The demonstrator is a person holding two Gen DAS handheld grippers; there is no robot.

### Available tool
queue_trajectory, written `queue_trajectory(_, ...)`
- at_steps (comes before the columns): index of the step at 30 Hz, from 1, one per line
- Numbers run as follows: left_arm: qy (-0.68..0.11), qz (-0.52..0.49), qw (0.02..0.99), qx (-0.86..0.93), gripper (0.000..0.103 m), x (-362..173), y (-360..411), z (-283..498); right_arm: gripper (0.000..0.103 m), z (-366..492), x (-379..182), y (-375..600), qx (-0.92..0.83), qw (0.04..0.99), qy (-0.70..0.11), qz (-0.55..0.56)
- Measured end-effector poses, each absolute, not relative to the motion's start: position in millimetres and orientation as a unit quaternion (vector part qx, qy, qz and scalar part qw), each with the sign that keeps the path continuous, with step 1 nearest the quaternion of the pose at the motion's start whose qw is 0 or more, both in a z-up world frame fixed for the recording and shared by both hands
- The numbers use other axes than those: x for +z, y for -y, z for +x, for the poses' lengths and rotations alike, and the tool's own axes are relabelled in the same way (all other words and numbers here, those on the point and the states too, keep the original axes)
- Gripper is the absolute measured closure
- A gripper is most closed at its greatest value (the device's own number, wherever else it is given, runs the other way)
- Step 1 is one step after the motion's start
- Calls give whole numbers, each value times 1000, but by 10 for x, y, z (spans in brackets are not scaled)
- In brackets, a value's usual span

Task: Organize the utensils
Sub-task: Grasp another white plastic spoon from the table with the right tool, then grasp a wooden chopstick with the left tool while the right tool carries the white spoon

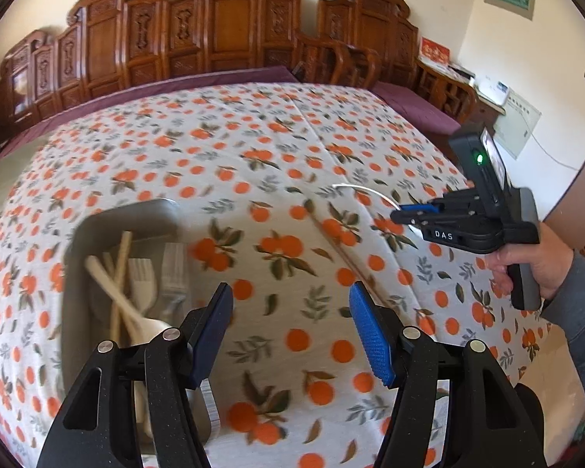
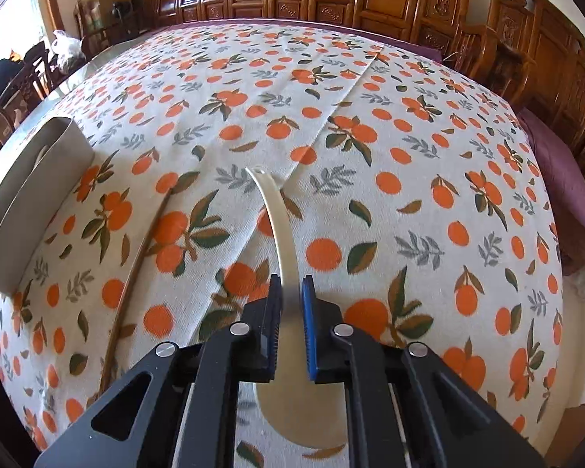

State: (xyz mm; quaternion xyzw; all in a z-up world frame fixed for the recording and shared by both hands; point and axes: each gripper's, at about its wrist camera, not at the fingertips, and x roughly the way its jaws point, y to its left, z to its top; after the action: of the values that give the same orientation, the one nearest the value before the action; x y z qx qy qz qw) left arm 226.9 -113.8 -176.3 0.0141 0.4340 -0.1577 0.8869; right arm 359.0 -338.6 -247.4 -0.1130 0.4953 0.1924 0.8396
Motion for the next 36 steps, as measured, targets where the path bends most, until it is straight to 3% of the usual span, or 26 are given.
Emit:
queue_trajectory(5, -451, 22, 876, -171, 44, -1917, 1401, 2395, 96, 3416, -2382, 3509, 195, 844, -489, -102)
queue_trajectory(22, -503, 61, 842, -185, 44, -2438, 2058, 2617, 96, 3133, -2225, 3650, 188, 854, -476, -98)
queue_trajectory(27, -499, 91, 844, -174, 55, -2473, 2107, 2605, 96, 3116, -2246, 3654, 182, 855, -477, -93)
queue_trajectory(34, -501, 94, 844, -165, 92, -2460, 1944, 2599, 96, 3044, -2196, 3596, 182, 856, -474, -93)
queue_trajectory(36, -505, 90, 842, -167, 97, -2458, 1885, 2597, 96, 3023, -2175, 3569, 183, 857, -473, -95)
